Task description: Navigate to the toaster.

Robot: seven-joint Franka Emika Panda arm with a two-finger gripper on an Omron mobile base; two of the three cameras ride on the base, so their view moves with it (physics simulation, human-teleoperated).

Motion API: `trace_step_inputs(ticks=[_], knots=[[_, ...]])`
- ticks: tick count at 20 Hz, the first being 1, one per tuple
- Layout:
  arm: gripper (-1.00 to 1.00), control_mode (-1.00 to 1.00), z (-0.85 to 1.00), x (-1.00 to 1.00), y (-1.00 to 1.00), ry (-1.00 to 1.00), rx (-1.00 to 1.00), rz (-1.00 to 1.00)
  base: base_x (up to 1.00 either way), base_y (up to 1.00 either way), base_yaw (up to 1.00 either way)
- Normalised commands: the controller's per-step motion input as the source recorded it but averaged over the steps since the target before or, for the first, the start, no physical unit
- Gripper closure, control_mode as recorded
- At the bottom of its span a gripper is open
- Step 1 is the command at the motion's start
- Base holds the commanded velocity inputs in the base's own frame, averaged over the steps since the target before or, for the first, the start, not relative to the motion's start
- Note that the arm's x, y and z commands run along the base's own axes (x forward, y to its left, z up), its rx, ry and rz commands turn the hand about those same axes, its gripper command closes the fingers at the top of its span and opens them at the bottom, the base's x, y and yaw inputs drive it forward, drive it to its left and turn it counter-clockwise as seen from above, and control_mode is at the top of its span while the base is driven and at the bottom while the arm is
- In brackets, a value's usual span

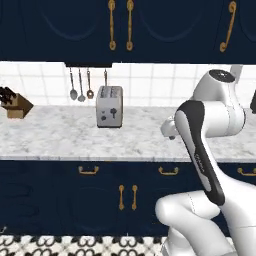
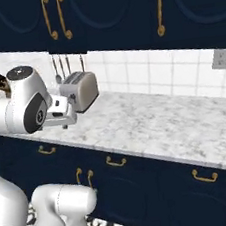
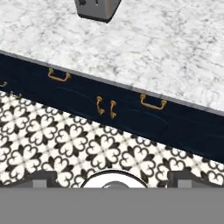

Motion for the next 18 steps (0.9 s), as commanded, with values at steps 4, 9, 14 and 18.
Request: trace_step_inputs(ticks=[4, 9, 14, 18], knots=[[-1.0, 1.0, 0.0, 0.0, 0.0, 0.0, 0.0, 0.0, 0.94, 0.64, -0.72], [-1.0, 1.0, 0.0, 0.0, 0.0, 0.0, 0.0, 0.0, 0.29, 0.98, -0.45], [-1.0, 1.0, 0.0, 0.0, 0.0, 0.0, 0.0, 0.0, -0.01, 0.51, -0.08], [-1.0, 1.0, 0.0, 0.0, 0.0, 0.0, 0.0, 0.0, 0.3, 0.09, 0.12]])
